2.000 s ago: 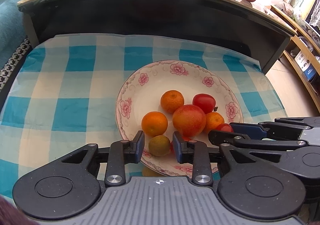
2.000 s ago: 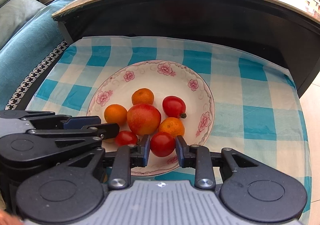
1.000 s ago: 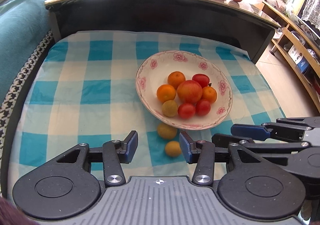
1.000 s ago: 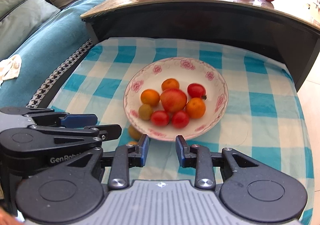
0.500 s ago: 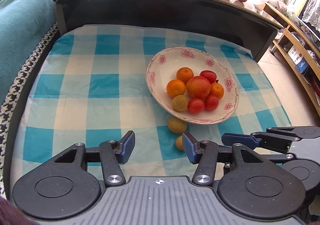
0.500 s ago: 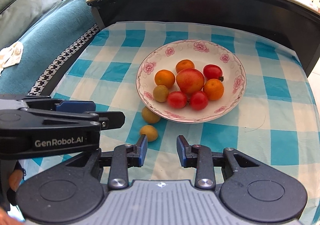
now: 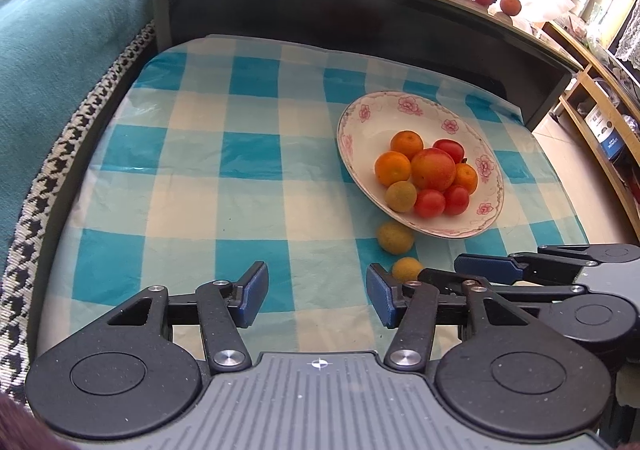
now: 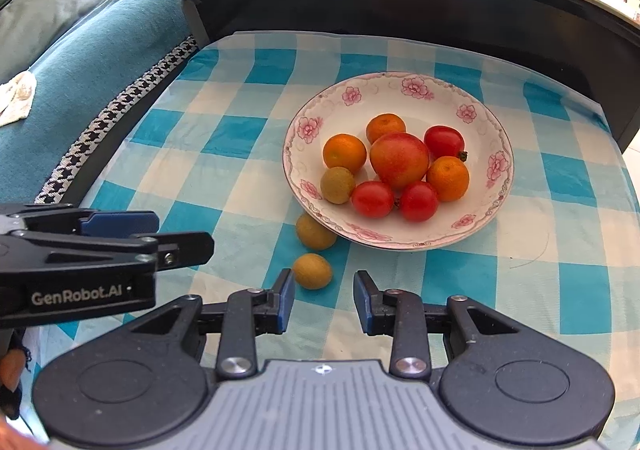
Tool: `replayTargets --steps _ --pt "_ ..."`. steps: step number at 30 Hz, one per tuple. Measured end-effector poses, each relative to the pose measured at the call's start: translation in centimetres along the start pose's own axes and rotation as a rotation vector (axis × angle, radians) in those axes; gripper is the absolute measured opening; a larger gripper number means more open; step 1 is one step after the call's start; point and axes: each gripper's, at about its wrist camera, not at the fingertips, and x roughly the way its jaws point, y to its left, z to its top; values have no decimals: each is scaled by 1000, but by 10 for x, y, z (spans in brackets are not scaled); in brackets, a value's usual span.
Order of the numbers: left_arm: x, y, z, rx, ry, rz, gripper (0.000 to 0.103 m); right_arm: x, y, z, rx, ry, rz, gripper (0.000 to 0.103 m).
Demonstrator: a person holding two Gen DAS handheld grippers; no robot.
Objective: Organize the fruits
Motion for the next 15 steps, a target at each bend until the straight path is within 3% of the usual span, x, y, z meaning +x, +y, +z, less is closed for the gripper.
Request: replayTargets --steps 15 --pt "-3 0 -3 53 -24 52 64 29 12 1 5 20 -28 34"
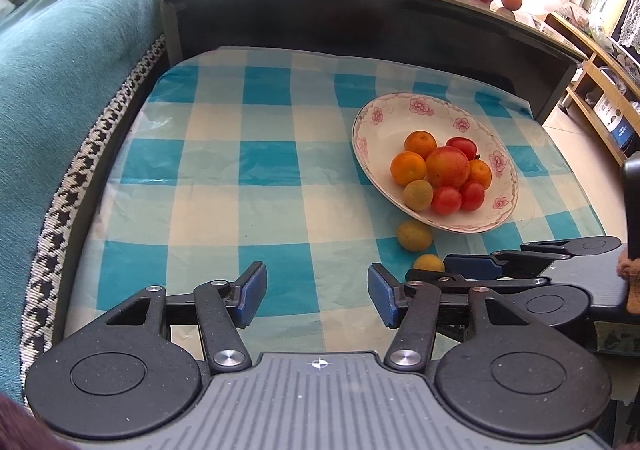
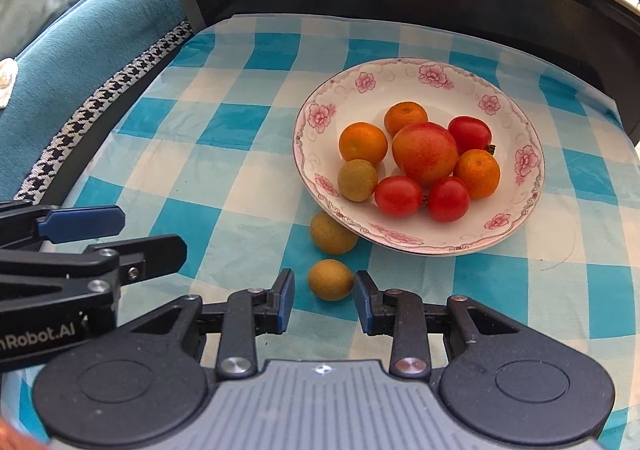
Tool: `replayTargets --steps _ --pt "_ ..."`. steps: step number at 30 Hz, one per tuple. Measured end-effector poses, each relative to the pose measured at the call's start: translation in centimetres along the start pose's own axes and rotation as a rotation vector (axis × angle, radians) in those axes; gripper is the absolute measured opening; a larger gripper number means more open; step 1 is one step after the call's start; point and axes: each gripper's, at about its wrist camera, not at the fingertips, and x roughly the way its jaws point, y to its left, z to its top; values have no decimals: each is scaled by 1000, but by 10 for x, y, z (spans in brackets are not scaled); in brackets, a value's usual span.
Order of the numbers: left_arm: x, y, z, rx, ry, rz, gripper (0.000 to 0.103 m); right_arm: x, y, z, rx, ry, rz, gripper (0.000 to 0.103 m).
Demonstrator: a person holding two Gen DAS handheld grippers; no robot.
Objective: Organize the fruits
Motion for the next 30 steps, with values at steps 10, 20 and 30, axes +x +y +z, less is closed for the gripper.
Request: replayTargets --steps 10,20,30 --pt "4 -4 -1 8 12 1 66 5 -4 -3 -12 10 -1 28" --pt "24 -19 4 -24 52 -80 66 -27 -30 -23 -75 30 3 28" --pt "55 -75 14 90 20 -92 66 -52 -70 -43 -51 53 33 28"
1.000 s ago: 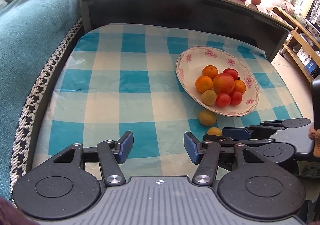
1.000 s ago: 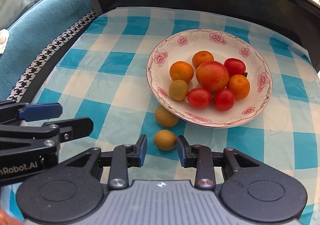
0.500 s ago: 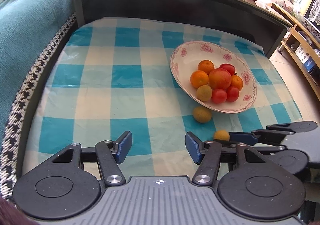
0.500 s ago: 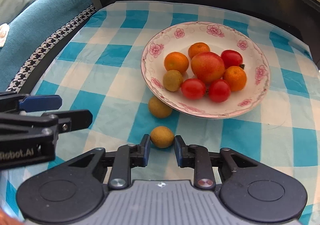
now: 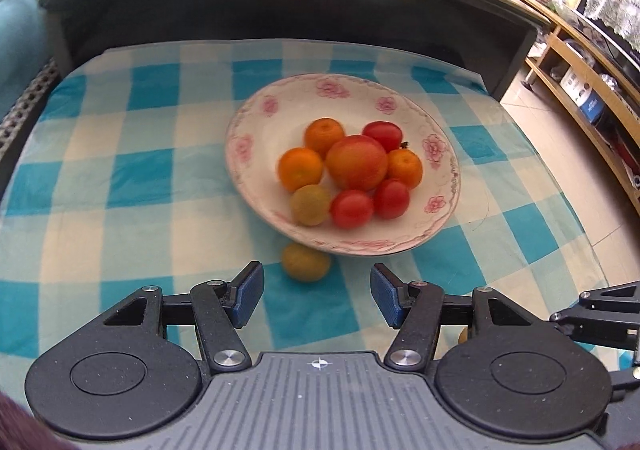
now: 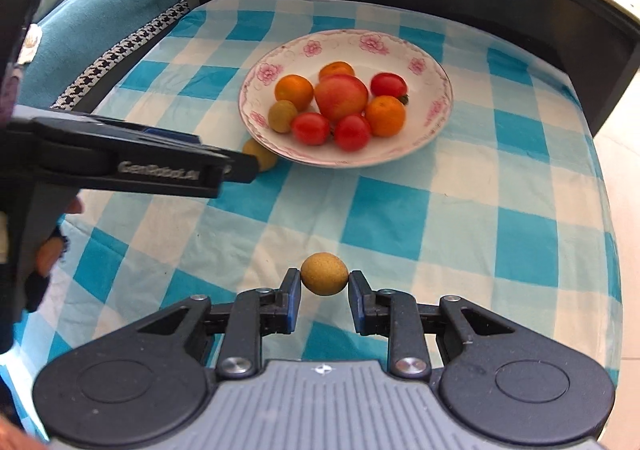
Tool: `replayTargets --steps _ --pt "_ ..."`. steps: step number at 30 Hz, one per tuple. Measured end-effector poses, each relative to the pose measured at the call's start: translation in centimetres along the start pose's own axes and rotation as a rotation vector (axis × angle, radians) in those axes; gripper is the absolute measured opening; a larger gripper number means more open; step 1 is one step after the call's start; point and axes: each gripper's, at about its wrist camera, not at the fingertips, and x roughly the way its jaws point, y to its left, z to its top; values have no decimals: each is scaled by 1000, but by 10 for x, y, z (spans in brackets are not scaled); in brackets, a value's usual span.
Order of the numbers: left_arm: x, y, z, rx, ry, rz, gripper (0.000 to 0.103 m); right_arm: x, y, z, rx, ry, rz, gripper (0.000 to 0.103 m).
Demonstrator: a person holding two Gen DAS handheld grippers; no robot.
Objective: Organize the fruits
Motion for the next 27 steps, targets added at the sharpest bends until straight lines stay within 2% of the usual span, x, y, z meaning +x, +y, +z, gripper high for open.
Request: replayTargets --steps 6,9,13,14,22,27 --pt "19 -6 1 1 2 13 64 -2 -8 0 31 -2 39 28" --pt "25 -5 1 -1 4 24 58 -1 -10 0 39 0 45 28" --pt "24 -9 1 22 0 35 38 3 -10 1 41 9 41 28" --pt "23 -6 1 9 5 25 37 5 -10 1 40 14 37 28" --pt "10 3 -9 -39 53 12 36 10 -14 -2 45 33 5 28" --pt "-8 -2 -26 0 83 22 37 10 -12 -5 31 41 -5 28"
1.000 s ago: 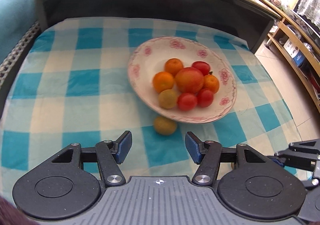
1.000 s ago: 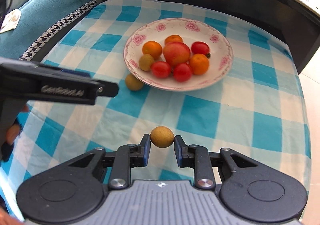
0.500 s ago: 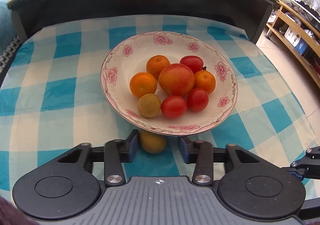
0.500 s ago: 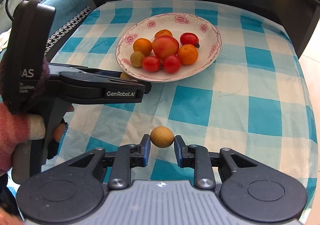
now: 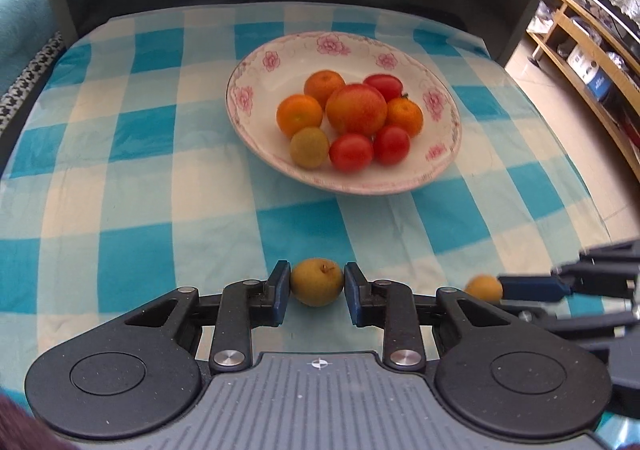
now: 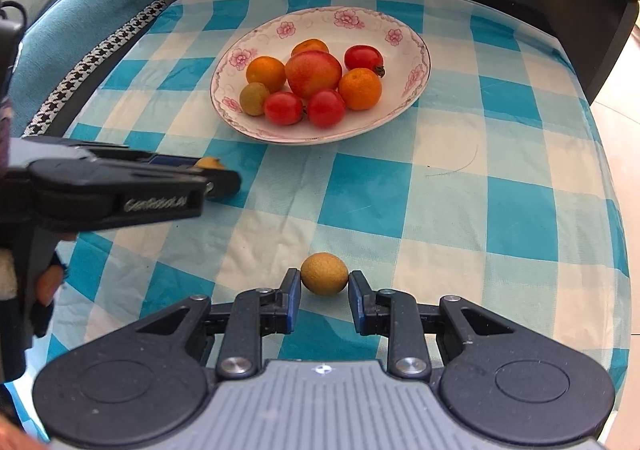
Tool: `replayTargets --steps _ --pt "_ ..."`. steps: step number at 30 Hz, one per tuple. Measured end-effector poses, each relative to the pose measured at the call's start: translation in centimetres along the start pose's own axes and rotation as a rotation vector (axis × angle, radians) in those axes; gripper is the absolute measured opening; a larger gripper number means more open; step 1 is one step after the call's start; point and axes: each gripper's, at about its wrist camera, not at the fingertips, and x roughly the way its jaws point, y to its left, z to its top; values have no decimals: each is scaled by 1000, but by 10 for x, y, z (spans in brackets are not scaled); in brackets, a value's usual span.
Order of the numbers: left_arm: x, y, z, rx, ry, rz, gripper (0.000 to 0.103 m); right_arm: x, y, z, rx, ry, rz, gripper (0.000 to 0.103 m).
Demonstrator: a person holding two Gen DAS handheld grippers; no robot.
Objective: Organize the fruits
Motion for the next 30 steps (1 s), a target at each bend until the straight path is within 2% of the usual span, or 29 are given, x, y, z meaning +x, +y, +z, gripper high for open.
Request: replayTargets --steps 6,12,15,19,21,30 --pt "-15 0 -22 0 27 -7 37 0 2 -6 -29 8 -15 28" --pt "-18 1 -28 -16 26 -13 42 0 4 -10 -48 16 -17 29" --pt "-17 3 -26 -33 13 -11 50 0 3 -9 -46 17 -13 29" --pt "-19 5 -18 -74 -9 -54 61 -4 -7 -3 3 18 12 33" --pt "-18 3 -13 -75 -16 -58 61 -8 -9 0 23 3 22 36" --pt "-11 0 3 -101 -21 -62 61 -3 -5 7 19 7 23 36"
